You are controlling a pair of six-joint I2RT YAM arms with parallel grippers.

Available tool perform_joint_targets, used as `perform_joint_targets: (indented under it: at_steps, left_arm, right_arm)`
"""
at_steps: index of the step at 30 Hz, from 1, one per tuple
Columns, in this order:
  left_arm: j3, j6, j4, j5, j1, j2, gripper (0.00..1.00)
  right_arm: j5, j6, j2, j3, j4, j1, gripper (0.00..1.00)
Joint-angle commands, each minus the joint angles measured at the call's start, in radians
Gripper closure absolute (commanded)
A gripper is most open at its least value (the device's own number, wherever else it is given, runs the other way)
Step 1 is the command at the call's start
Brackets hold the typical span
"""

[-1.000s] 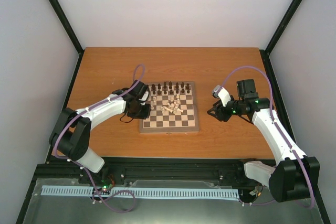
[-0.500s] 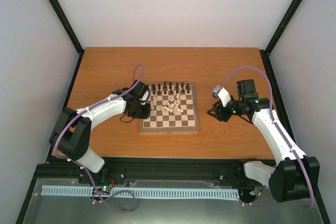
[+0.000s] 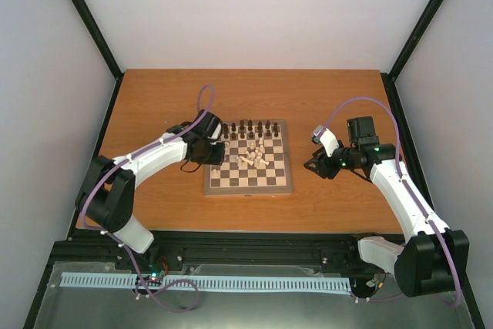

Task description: Set up the chess pieces on the board

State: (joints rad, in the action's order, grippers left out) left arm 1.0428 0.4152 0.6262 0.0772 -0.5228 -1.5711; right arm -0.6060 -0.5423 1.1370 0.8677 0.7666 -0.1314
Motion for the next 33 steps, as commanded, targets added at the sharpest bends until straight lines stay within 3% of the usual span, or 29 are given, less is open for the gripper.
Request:
perform_joint_targets:
  at_steps: [1, 27, 33]
  left_arm:
    - [0.071, 0.003, -0.031, -0.025, -0.016, -0.042, 0.62]
    - [0.134, 0.028, -0.035, -0.041, -0.016, -0.178, 0.71]
    - [0.134, 0.029, -0.041, -0.036, -0.018, -0.173, 0.80]
  right_arm:
    - [-0.005, -0.018, -0.002, -0.006, -0.004, -0.004, 0.50]
    - [-0.001, -0.028, -0.003, -0.008, 0.000, -0.010, 0.50]
    - [0.000, -0.029, -0.006, -0.009, 0.000, -0.010, 0.50]
